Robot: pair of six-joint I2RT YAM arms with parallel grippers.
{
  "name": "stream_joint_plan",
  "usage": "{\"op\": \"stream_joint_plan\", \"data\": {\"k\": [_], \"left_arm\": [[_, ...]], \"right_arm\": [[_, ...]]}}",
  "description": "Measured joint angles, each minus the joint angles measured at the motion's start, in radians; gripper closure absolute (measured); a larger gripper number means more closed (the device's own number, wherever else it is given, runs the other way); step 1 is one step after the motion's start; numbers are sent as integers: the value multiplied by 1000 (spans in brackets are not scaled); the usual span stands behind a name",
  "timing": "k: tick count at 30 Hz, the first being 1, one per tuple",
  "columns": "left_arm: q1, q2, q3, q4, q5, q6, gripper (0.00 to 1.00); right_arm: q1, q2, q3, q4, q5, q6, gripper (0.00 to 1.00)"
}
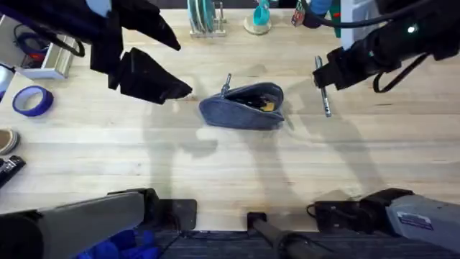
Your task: Unzip the bag, pick up the pens from the table one at a time and place them inside, then zip the bag closed.
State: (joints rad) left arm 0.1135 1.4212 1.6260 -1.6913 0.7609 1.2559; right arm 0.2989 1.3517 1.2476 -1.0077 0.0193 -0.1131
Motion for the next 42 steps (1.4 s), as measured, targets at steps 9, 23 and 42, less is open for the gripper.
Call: {"op": "stream_joint_plan", "data": {"k": [9, 23, 42], "left_arm": [[0, 0, 0, 0, -1, 0, 5], [0, 0, 0, 0, -3, 0, 5], [0, 0, 0, 0, -3, 0, 6]], "right_arm": [[0, 0, 29, -1, -23, -244, 973], [0, 0, 29, 16, -247, -721, 973], [2, 46, 29, 52, -442, -977, 971]]}}
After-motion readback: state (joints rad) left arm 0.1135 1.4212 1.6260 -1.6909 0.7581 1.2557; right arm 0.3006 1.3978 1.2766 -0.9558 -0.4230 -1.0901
